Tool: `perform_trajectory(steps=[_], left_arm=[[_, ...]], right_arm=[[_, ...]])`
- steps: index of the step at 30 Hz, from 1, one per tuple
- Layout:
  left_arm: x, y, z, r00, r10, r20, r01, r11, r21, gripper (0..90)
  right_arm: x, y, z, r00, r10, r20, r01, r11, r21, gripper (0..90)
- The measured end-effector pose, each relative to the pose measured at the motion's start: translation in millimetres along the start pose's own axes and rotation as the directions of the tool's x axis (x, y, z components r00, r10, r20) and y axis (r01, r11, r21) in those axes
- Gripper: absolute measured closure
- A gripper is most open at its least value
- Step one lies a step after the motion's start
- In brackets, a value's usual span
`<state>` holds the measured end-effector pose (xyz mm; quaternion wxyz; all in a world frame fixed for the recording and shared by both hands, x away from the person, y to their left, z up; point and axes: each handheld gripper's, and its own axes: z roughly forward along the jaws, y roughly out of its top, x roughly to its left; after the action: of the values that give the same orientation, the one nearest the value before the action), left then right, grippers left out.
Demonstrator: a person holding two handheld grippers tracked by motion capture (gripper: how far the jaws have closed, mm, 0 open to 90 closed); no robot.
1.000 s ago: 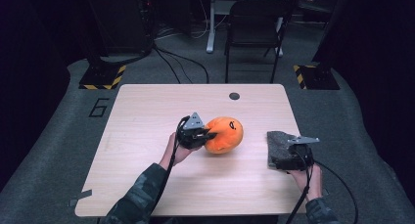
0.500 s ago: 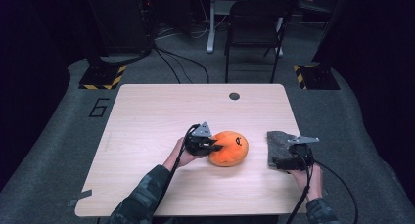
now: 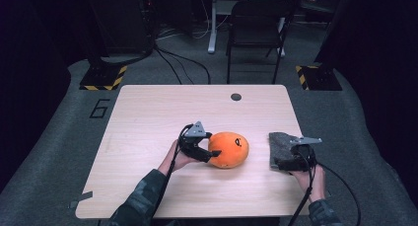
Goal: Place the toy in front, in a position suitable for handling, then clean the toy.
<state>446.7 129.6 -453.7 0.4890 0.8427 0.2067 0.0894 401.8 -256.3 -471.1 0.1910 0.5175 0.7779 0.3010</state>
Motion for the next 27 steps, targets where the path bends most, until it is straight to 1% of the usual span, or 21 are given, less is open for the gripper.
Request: perform_trajectory(steps=[1, 2, 4, 5, 6, 7, 8, 10, 11, 13, 14, 15, 17, 18, 19, 20, 21, 23, 25, 26, 27], left_arm=[[0.7, -2.0, -4.2, 0.9999, -0.001, -0.016, 0.001, 1.0000, 0.000, 16.7], [1.1, -3.7, -6.3, 0.9997, -0.007, -0.023, 0.008, 1.0000, 0.006, 15.0], [1.4, -10.9, -11.7, 0.9973, -0.032, -0.066, 0.033, 0.9992, 0.020, 14.9], [1.4, -13.6, -13.4, 0.9965, -0.037, -0.075, 0.039, 0.9990, 0.022, 14.9], [0.9, -16.3, -15.2, 0.9954, -0.048, -0.082, 0.051, 0.9984, 0.025, 14.9], [-0.5, -20.8, -18.2, 0.9939, -0.053, -0.097, 0.055, 0.9983, 0.020, 14.6], [-1.8, -24.0, -20.5, 0.9927, -0.059, -0.105, 0.061, 0.9980, 0.017, 14.6], [-4.5, -27.6, -22.8, 0.9920, -0.056, -0.113, 0.061, 0.9974, 0.038, 14.3], [-6.1, -28.1, -24.0, 0.9906, -0.056, -0.125, 0.062, 0.9971, 0.045, 14.3], [-8.3, -28.6, -25.2, 0.9895, -0.068, -0.127, 0.073, 0.9969, 0.031, 14.2], [-10.4, -28.6, -25.2, 0.9888, -0.070, -0.132, 0.076, 0.9965, 0.037, 14.2], [-13.3, -28.5, -24.8, 0.9883, -0.059, -0.141, 0.065, 0.9970, 0.042, 14.2], [-16.8, -28.2, -23.9, 0.9888, -0.052, -0.140, 0.059, 0.9969, 0.052, 14.3], [-18.6, -28.4, -23.2, 0.9897, -0.053, -0.133, 0.060, 0.9968, 0.053, 14.3], [-21.1, -28.6, -21.8, 0.9896, -0.046, -0.136, 0.055, 0.9968, 0.058, 14.3], [-23.8, -28.8, -20.5, 0.9884, -0.034, -0.148, 0.044, 0.9969, 0.065, 14.3], [-27.4, -29.4, -18.8, 0.9871, -0.032, -0.157, 0.042, 0.9973, 0.060, 14.4], [-30.9, -30.2, -17.6, 0.9868, -0.022, -0.160, 0.032, 0.9974, 0.065, 15.2], [-35.2, -31.4, -14.6, 0.9866, -0.009, -0.163, 0.021, 0.9974, 0.069, 16.0], [-36.3, -32.1, -13.3, 0.9858, -0.005, -0.168, 0.017, 0.9977, 0.066, 17.6], [-37.4, -32.8, -11.8, 0.9857, -0.007, -0.169, 0.019, 0.9977, 0.066, 18.5]], right_arm=[[-0.1, 0.1, -0.1, 1.0000, 0.002, 0.001, -0.002, 1.000, 0.000, 8.2], [-0.2, 0.0, -0.1, 1.0000, 0.002, 0.007, -0.002, 1.000, -0.002, 8.2], [-0.6, -0.4, -0.6, 1.0000, 0.002, 0.006, -0.002, 1.000, 0.000, 8.2], [-0.5, -1.0, -1.3, 0.9999, 0.006, 0.010, -0.006, 1.000, 0.007, 8.2], [-1.3, -1.4, -1.0, 0.9999, -0.002, 0.011, 0.002, 1.000, 0.002, 8.2], [-1.1, -1.6, -1.5, 0.9999, 0.011, 0.012, -0.011, 1.000, 0.009, 8.3], [-2.1, -2.0, -1.2, 0.9999, 0.011, 0.012, -0.011, 1.000, 0.005, 8.3], [-2.9, -1.7, -0.9, 0.9998, 0.015, 0.016, -0.015, 1.000, 0.010, 8.4], [-3.0, -1.4, -0.8, 0.9998, 0.015, 0.015, -0.015, 1.000, 0.011, 8.4], [-4.5, -1.3, 0.4, 0.9998, 0.004, 0.021, -0.004, 1.000, 0.004, 8.4], [-4.6, -1.5, 0.7, 0.9997, 0.009, 0.023, -0.009, 1.000, -0.001, 8.4], [-4.4, -1.9, 0.0, 0.9995, 0.018, 0.028, -0.018, 1.000, 0.006, 8.5], [-6.3, -2.6, -0.1, 0.9995, 0.013, 0.030, -0.013, 1.000, 0.004, 8.5], [-6.4, -3.1, -0.5, 0.9994, 0.017, 0.031, -0.017, 1.000, 0.008, 8.5], [-7.0, -3.5, -0.5, 0.9994, 0.018, 0.031, -0.018, 1.000, 0.008, 8.5], [-7.3, -3.3, -0.5, 0.9993, 0.019, 0.032, -0.019, 1.000, 0.007, 8.5], [-7.8, -3.2, -0.7, 0.9993, 0.018, 0.031, -0.018, 1.000, 0.002, 8.5], [-8.5, -1.7, -0.7, 0.9995, 0.012, 0.029, -0.011, 1.000, -0.005, 8.4], [-7.5, 0.2, -0.5, 0.9995, 0.017, 0.026, -0.017, 1.000, -0.004, 8.4], [-7.8, 1.2, 0.3, 0.9996, 0.009, 0.026, -0.009, 1.000, -0.009, 8.4], [-6.9, 1.6, 0.5, 0.9995, 0.018, 0.025, -0.018, 1.000, -0.007, 8.4]])
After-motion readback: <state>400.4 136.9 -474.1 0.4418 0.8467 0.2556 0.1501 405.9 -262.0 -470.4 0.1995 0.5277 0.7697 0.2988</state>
